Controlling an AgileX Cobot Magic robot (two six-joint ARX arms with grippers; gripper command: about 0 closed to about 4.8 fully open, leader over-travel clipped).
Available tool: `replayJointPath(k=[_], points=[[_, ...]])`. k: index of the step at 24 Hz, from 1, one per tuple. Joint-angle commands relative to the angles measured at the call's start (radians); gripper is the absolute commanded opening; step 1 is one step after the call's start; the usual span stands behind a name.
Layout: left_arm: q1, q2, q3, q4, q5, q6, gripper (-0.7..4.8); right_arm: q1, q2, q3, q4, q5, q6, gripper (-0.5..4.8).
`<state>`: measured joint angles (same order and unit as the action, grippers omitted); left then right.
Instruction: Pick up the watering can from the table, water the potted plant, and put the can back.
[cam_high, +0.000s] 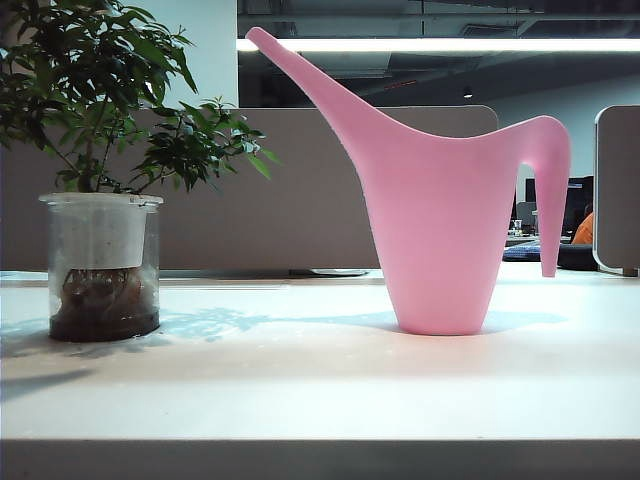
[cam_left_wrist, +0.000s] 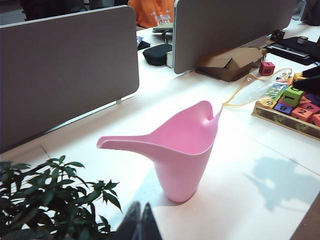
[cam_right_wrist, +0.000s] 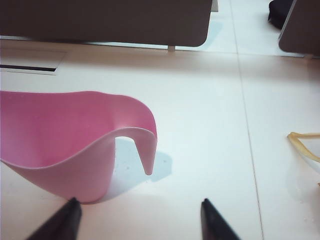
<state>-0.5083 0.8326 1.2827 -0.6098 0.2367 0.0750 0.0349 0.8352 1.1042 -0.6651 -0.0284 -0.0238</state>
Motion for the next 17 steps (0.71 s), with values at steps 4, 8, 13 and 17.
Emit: replayJointPath(k=[4, 8, 13, 17], points=[[0.0, -0.009, 0.003, 0.016, 0.004, 0.0, -0.05, 0.013, 0.101, -0.062, 0.072, 0.007, -0.02, 4.3], [0.0, -0.018, 0.003, 0.012, 0.011, 0.0, -0.05, 0.011, 0.144, -0.287, 0.29, 0.006, -0.055, 4.3], [0.0, -0.022, 0.003, 0.006, 0.011, 0.0, -0.05, 0.011, 0.175, -0.514, 0.645, -0.033, -0.055, 4.3], [0.0, -0.022, 0.003, -0.01, 0.011, 0.0, -0.05, 0.011, 0.224, -0.635, 0.913, -0.069, -0.055, 4.3]])
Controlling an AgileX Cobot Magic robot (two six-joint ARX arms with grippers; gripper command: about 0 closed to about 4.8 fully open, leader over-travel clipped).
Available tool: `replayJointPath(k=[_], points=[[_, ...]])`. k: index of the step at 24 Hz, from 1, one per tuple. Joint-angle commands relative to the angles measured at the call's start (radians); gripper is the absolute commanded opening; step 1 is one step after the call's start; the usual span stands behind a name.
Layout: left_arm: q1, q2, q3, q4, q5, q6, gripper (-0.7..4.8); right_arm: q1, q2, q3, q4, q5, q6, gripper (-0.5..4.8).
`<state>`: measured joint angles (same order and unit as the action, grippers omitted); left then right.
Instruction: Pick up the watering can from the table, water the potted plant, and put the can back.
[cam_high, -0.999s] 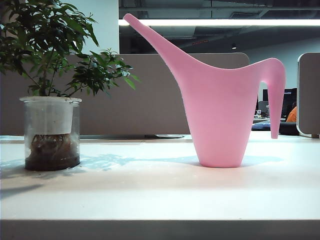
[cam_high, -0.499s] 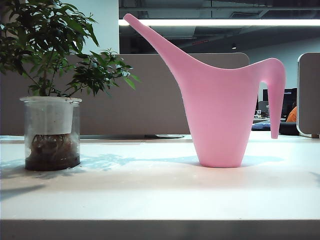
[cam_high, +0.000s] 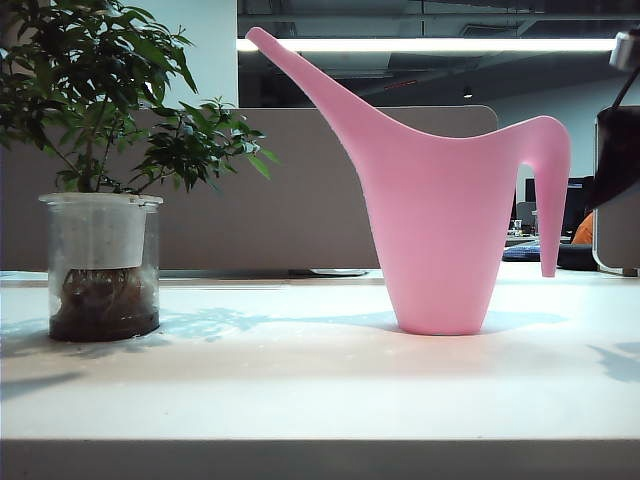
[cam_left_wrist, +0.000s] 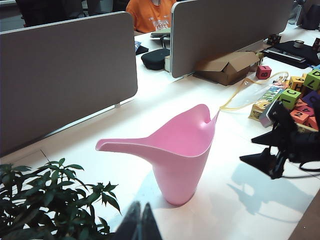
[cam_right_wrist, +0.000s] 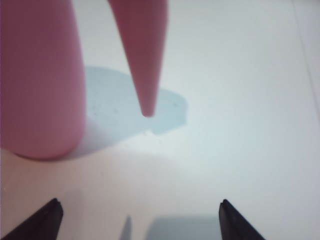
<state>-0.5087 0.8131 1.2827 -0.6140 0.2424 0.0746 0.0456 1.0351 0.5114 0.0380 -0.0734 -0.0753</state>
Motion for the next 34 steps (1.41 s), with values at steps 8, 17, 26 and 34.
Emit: replayJointPath(k=[8, 17, 26, 34], points=[[0.0, -0.002, 0.003, -0.005, 0.005, 0.0, -0.05, 0.0, 0.252, -0.069, 0.573, -0.037, 0.0, 4.3], [0.0, -0.002, 0.004, -0.006, 0.005, -0.004, -0.05, 0.0, 0.42, 0.07, 0.693, -0.035, 0.024, 4.3], [0.0, -0.002, 0.004, -0.006, 0.005, -0.003, -0.05, -0.001, 0.533, 0.193, 0.691, -0.037, 0.024, 4.29], [0.0, -0.002, 0.004, -0.006, 0.005, -0.003, -0.05, -0.017, 0.553, 0.206, 0.661, -0.031, 0.023, 3.63]])
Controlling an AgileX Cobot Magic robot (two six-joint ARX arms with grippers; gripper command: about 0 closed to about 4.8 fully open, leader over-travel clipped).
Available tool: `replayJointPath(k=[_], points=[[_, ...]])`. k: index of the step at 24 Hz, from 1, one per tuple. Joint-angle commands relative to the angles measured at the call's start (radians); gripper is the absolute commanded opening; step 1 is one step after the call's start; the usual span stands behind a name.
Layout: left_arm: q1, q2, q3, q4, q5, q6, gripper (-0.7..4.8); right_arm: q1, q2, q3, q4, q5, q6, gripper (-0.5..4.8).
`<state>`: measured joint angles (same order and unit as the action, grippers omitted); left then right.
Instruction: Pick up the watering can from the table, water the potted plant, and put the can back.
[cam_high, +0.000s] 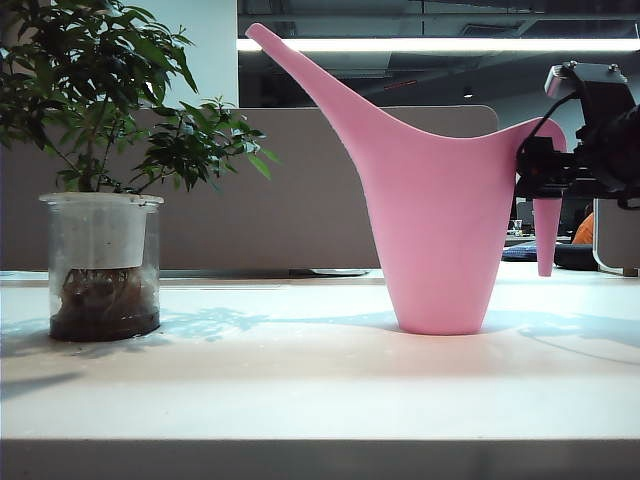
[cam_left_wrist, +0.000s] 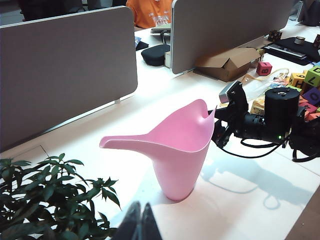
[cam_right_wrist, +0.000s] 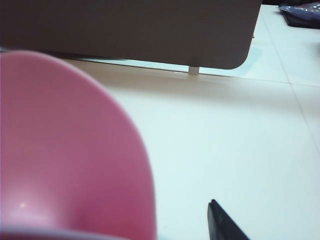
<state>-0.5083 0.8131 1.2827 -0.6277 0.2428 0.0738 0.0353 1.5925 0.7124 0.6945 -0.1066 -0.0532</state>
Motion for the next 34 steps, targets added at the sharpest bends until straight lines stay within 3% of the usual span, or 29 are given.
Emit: replayJointPath(k=[1, 3, 5, 7, 12, 16, 18, 24, 29, 32, 34], points=[[0.0, -0.002, 0.004, 0.008, 0.005, -0.003, -0.05, -0.009, -0.004, 0.005, 0.006, 0.003, 0.0, 3.63], [0.0, -0.002, 0.004, 0.008, 0.005, -0.003, -0.05, -0.016, -0.005, 0.005, 0.006, 0.001, 0.0, 3.31], [0.0, -0.002, 0.004, 0.008, 0.005, -0.003, -0.05, -0.019, -0.005, 0.005, 0.005, -0.001, 0.0, 2.52], [0.0, -0.002, 0.004, 0.008, 0.005, -0.003, -0.05, -0.019, -0.005, 0.005, 0.005, -0.001, 0.0, 2.06], [0.0, -0.002, 0.019, 0.008, 0.002, -0.002, -0.05, -0.019, -0.006, 0.005, 0.019, -0.001, 0.0, 2.06], [0.0, -0.002, 0.071, -0.005, -0.177, 0.006, -0.05, -0.019, -0.034, 0.006, 0.025, 0.004, -0.048, 1.6], [0.0, -0.002, 0.091, -0.011, -0.234, 0.045, -0.05, -0.019, -0.053, 0.007, 0.026, 0.004, -0.077, 1.35], [0.021, 0.004, 0.105, -0.064, -0.374, 0.219, -0.05, -0.017, -0.147, 0.061, 0.008, 0.064, -0.132, 1.4], [0.081, 0.01, 0.105, -0.084, -0.375, 0.233, -0.06, 0.008, -0.196, 0.182, -0.102, 0.08, -0.216, 1.49], [0.132, 0.01, 0.108, -0.095, -0.313, 0.232, -0.05, 0.034, -0.203, 0.289, -0.202, 0.086, -0.256, 1.49], [0.161, 0.01, 0.111, -0.105, -0.257, 0.178, -0.06, 0.084, -0.2, 0.434, -0.321, 0.091, -0.38, 1.49]])
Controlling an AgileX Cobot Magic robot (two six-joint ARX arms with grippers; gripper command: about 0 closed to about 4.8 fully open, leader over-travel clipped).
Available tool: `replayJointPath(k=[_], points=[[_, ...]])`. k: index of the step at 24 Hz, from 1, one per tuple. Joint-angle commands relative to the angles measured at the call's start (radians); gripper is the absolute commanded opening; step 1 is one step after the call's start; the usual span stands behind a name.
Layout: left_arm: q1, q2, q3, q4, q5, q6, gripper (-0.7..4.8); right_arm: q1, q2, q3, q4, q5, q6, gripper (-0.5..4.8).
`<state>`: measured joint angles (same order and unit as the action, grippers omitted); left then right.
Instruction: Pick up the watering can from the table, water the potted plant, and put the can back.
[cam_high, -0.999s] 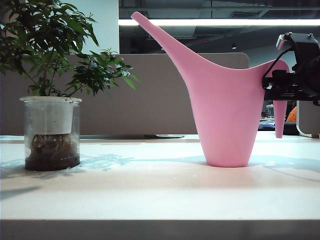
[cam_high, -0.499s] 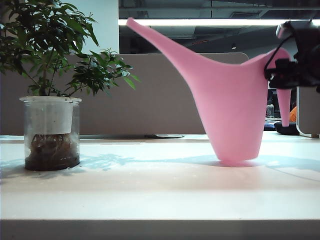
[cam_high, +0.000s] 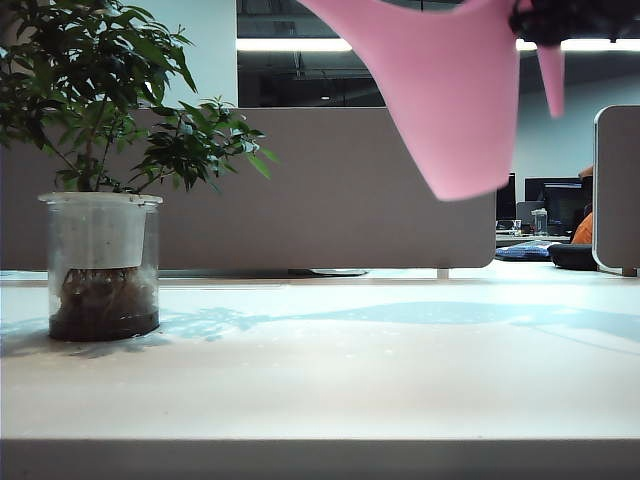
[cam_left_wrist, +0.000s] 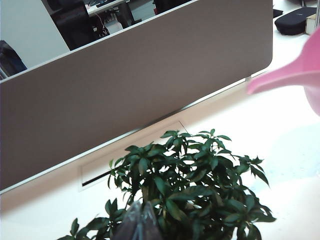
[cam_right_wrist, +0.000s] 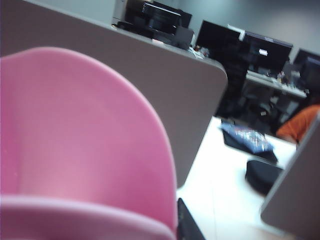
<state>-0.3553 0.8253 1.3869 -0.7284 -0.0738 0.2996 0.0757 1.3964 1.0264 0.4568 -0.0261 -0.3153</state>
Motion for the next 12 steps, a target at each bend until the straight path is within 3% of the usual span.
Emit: replayJointPath(k=[1, 7, 12], points=[[0.008, -0.003, 0.008, -0.011, 0.067, -0.053, -0.05, 0.061, -0.004, 0.154, -0.1, 0.01, -0.168, 1.49], [0.006, -0.002, 0.014, -0.027, 0.117, -0.095, -0.05, 0.122, -0.003, 0.263, -0.097, 0.031, -0.346, 1.48], [0.006, -0.004, 0.014, -0.029, 0.14, -0.108, -0.05, 0.122, -0.001, 0.282, -0.036, 0.031, -0.362, 1.48]])
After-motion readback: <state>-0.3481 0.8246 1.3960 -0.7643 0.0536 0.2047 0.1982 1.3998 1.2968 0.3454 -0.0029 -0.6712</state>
